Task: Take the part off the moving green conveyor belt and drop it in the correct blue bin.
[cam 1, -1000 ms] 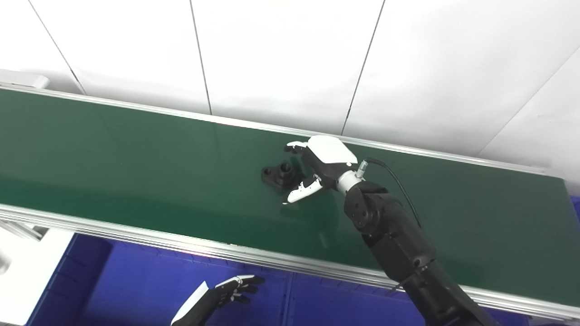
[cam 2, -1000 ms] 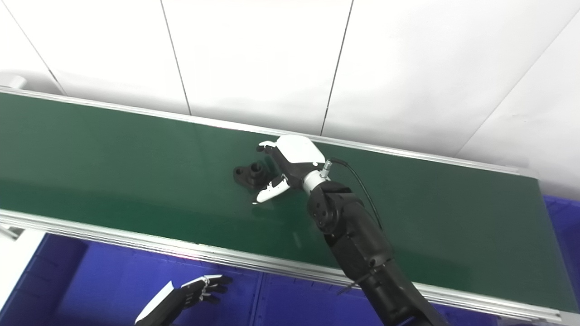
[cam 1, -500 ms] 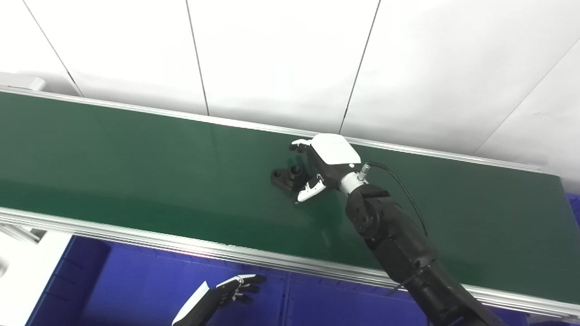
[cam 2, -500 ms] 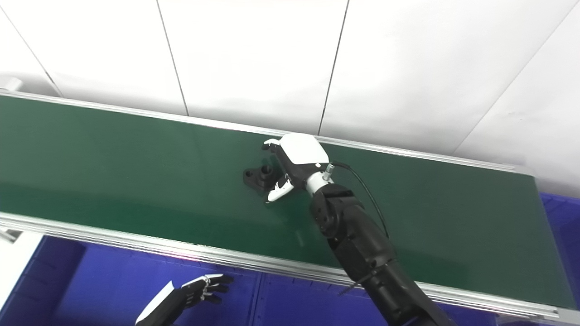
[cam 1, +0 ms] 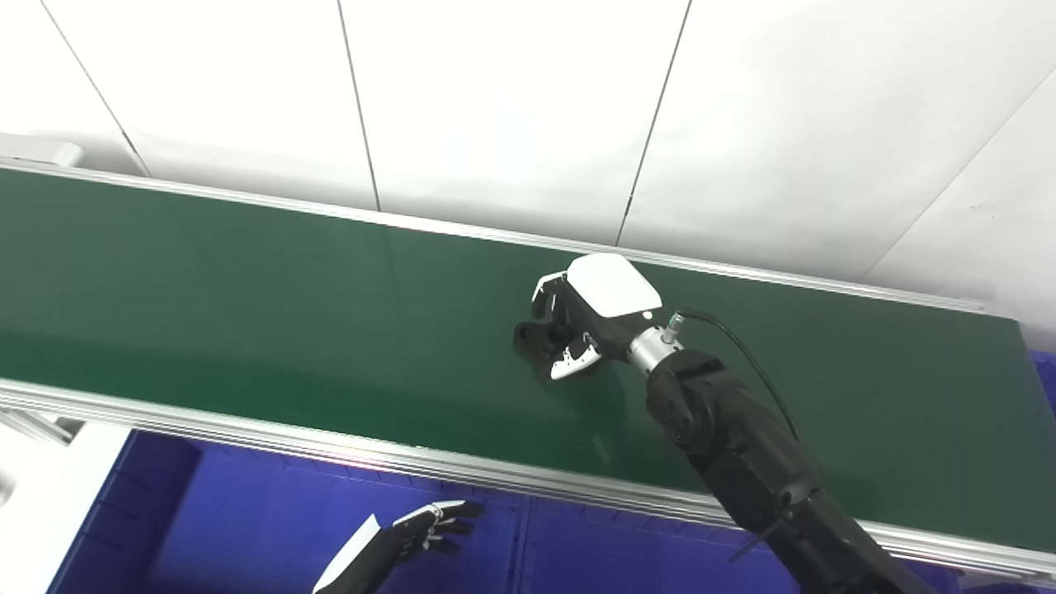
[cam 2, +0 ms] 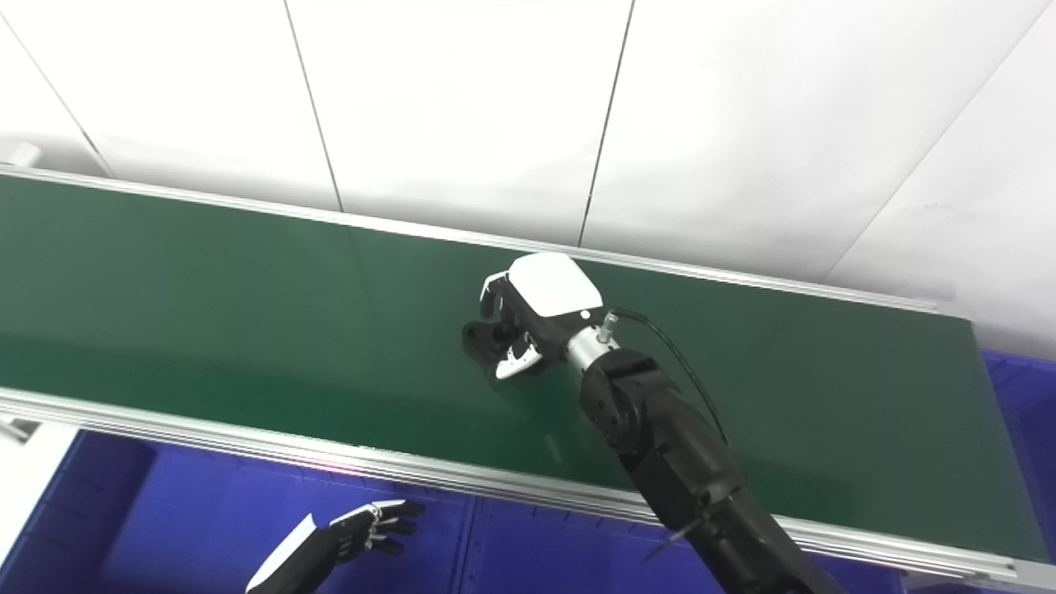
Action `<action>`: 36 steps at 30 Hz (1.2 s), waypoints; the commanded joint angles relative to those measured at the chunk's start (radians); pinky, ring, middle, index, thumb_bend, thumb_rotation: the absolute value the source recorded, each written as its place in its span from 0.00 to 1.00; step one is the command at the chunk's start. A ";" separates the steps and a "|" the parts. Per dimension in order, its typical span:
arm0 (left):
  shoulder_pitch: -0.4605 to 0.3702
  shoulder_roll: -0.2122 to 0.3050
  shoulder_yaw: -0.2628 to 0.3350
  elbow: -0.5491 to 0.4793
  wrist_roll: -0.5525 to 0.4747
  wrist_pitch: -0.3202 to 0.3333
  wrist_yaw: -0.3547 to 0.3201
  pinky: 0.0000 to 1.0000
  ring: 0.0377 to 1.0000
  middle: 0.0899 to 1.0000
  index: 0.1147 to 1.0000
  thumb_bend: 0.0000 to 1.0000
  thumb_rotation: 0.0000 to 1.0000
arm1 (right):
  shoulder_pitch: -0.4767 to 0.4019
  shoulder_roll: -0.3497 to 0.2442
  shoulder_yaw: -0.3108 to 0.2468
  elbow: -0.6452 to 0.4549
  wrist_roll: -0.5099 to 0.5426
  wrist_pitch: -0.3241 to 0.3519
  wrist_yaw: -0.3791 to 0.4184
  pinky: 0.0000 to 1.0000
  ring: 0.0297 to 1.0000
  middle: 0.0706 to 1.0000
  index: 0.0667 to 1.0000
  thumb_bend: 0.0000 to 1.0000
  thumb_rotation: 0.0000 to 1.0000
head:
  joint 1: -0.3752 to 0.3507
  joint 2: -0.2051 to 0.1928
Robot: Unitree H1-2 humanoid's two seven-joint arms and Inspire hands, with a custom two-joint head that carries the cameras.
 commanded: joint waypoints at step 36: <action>0.049 -0.048 0.101 -0.072 -0.030 -0.032 -0.120 0.72 0.81 0.85 0.80 0.83 0.33 | 0.258 -0.053 -0.144 -0.588 0.032 0.059 0.198 0.26 0.37 0.48 0.46 0.52 0.00 | -0.001 0.064</action>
